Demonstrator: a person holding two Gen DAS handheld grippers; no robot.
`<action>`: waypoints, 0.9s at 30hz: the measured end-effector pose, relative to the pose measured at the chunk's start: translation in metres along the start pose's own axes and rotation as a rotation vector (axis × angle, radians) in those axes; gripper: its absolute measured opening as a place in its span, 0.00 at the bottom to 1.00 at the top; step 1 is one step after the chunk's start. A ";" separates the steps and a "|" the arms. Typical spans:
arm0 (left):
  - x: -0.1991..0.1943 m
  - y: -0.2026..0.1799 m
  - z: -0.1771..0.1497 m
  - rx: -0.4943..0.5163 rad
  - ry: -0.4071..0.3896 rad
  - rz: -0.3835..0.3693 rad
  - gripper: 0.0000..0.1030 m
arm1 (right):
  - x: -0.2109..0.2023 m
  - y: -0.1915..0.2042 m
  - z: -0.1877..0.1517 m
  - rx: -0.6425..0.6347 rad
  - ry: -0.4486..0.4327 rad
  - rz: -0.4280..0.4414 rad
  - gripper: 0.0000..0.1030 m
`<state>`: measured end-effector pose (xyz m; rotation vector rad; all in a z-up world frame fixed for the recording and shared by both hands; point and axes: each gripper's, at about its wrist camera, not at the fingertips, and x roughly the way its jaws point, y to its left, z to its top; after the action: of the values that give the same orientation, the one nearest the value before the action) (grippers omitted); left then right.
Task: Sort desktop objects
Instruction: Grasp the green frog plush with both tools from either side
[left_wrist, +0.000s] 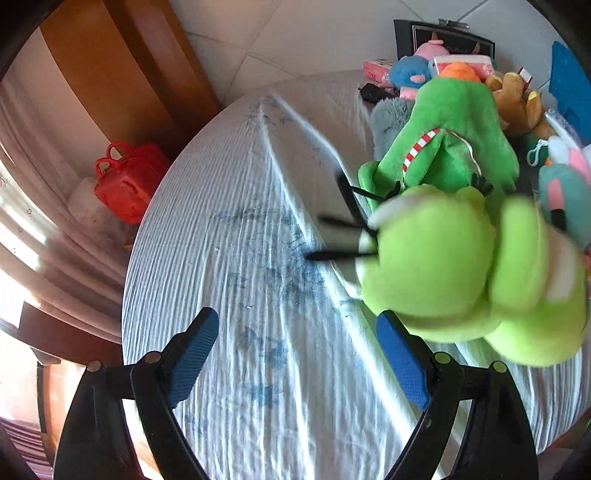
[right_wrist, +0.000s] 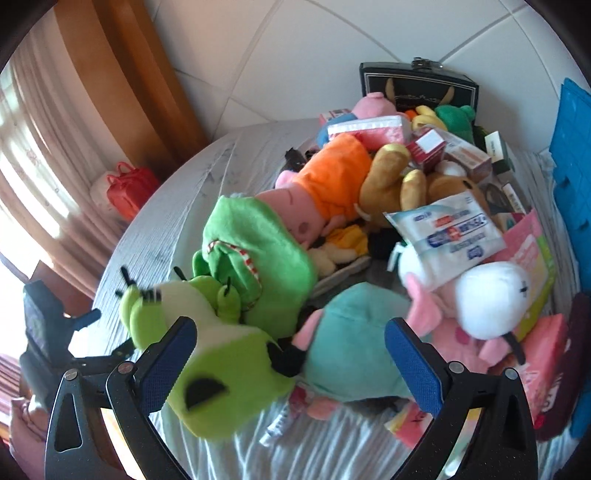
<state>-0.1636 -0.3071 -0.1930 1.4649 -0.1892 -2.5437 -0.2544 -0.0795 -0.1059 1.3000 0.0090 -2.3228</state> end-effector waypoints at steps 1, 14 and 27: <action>-0.008 0.008 -0.002 0.000 -0.006 -0.015 0.86 | 0.005 0.009 -0.003 0.000 0.012 -0.005 1.00; 0.004 -0.004 -0.006 0.183 0.016 -0.340 0.86 | 0.026 0.054 -0.083 0.191 0.135 -0.054 1.00; 0.031 -0.033 -0.013 0.306 0.114 -0.394 0.88 | 0.060 0.072 -0.102 0.291 0.232 -0.076 1.00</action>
<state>-0.1714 -0.2827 -0.2323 1.9238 -0.3115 -2.8197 -0.1695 -0.1439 -0.1939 1.7342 -0.2146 -2.2838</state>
